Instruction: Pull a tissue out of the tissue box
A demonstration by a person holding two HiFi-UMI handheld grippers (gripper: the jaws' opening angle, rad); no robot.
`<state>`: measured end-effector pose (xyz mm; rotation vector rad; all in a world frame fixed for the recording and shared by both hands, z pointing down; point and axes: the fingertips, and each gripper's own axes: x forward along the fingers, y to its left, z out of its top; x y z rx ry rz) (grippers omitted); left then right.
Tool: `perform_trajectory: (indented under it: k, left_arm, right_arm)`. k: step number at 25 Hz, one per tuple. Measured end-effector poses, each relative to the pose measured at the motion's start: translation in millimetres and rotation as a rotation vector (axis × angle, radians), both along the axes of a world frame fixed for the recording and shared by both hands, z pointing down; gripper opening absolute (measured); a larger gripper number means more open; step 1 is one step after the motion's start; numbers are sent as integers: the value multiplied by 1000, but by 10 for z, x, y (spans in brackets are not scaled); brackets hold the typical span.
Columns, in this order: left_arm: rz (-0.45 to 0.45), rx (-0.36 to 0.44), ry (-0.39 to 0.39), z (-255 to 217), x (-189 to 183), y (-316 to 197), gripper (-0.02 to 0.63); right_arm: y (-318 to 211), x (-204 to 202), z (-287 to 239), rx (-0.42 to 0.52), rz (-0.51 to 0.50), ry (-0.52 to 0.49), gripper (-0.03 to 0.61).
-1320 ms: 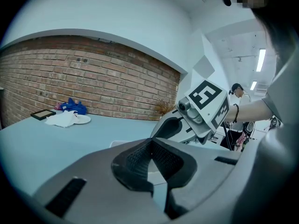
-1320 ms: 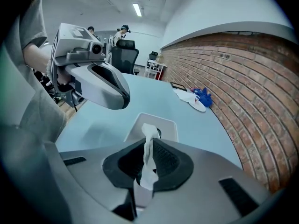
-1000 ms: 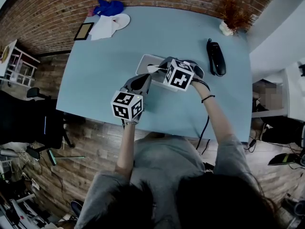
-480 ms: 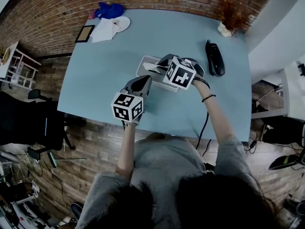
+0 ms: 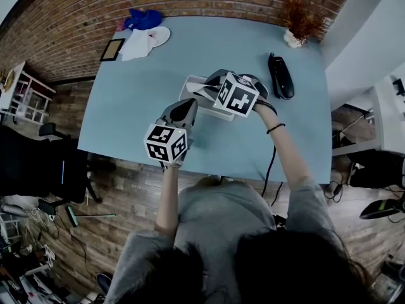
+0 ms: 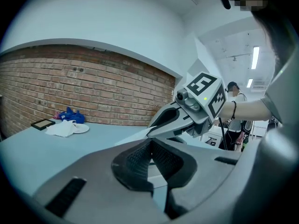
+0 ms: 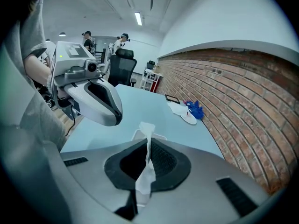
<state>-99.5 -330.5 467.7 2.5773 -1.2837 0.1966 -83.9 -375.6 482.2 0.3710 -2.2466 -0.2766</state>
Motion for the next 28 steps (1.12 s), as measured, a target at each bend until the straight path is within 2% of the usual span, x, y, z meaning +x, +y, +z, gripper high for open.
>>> perform_trajectory:
  k: [6, 11, 23, 28]
  left_arm:
    - [-14, 27, 3, -123, -1, 67, 3]
    - [-21, 48, 0, -208, 20, 152, 3]
    - [-42, 117, 8, -491, 136, 399, 3]
    - [-55, 154, 23, -614, 199, 537, 3]
  right_arm:
    - [46, 56, -179, 12, 18, -53, 2]
    - [103, 102, -358, 17, 41, -135, 2]
    - [391, 264, -821, 2, 95, -429, 2]
    - [554, 385, -1060, 14, 115, -592, 2]
